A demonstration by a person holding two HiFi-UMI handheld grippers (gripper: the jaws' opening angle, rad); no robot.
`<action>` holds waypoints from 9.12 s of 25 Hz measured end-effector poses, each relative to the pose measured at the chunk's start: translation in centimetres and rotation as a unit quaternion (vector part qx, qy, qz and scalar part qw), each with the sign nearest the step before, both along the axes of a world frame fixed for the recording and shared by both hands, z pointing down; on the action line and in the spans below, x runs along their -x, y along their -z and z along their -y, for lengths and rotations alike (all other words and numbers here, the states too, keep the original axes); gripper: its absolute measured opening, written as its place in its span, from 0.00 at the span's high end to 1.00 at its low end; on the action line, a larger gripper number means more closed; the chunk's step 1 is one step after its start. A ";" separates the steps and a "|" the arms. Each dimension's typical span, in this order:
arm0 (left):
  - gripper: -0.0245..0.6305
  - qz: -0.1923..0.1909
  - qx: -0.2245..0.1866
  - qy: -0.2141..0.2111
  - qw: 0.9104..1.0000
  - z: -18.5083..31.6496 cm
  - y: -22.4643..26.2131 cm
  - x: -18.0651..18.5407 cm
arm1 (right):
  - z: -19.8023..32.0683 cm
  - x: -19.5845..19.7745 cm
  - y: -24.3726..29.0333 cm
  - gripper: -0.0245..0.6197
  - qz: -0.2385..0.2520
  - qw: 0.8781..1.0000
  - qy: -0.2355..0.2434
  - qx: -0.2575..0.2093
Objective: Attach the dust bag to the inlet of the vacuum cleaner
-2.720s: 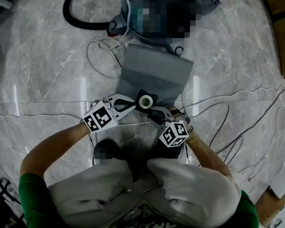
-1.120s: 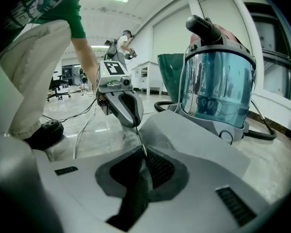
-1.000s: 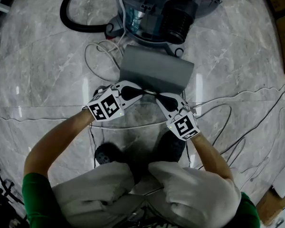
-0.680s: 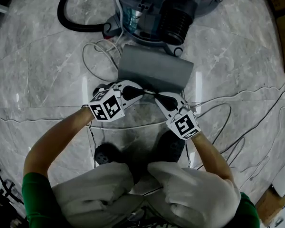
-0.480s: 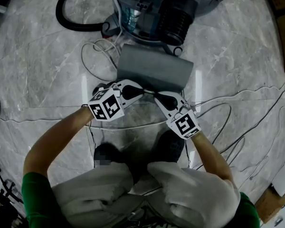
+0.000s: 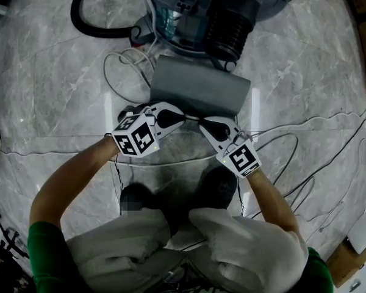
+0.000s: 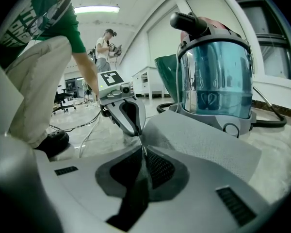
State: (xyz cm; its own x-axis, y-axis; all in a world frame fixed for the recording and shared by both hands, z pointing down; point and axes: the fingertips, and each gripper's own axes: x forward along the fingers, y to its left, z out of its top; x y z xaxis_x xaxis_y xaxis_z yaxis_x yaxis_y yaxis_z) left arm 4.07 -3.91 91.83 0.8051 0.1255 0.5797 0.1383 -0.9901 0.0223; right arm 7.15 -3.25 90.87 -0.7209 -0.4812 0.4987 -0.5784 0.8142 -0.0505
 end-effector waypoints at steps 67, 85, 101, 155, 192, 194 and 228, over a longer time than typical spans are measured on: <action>0.93 -0.152 -0.277 0.067 0.946 8.9 32.1 0.3 | 8.2 -0.1 31.9 0.92 0.030 0.957 -0.040 -0.285; 0.92 -0.171 -0.254 0.093 0.947 12.1 33.4 -0.5 | 10.9 -1.1 32.7 0.92 0.066 0.967 -0.054 -0.241; 0.91 -0.191 -0.227 0.106 0.949 14.3 32.8 -1.5 | 12.8 -2.1 32.5 0.92 0.084 0.963 -0.048 -0.251; 0.90 -0.213 -0.265 0.149 0.929 20.7 31.4 -6.7 | 20.0 -7.9 31.4 0.91 0.155 0.956 -0.027 -0.247; 0.92 -0.226 -0.152 0.242 0.931 17.6 42.6 -2.7 | 16.3 -5.5 43.4 0.90 0.026 0.983 -0.101 -0.152; 0.94 -0.225 -0.120 0.258 0.932 17.4 45.9 -2.0 | 15.6 -4.8 46.4 0.90 0.031 0.986 -0.105 -0.126; 0.96 -0.268 0.005 0.438 0.858 2.5 95.4 20.3 | 2.5 14.9 95.2 0.95 0.081 0.989 -0.119 -0.032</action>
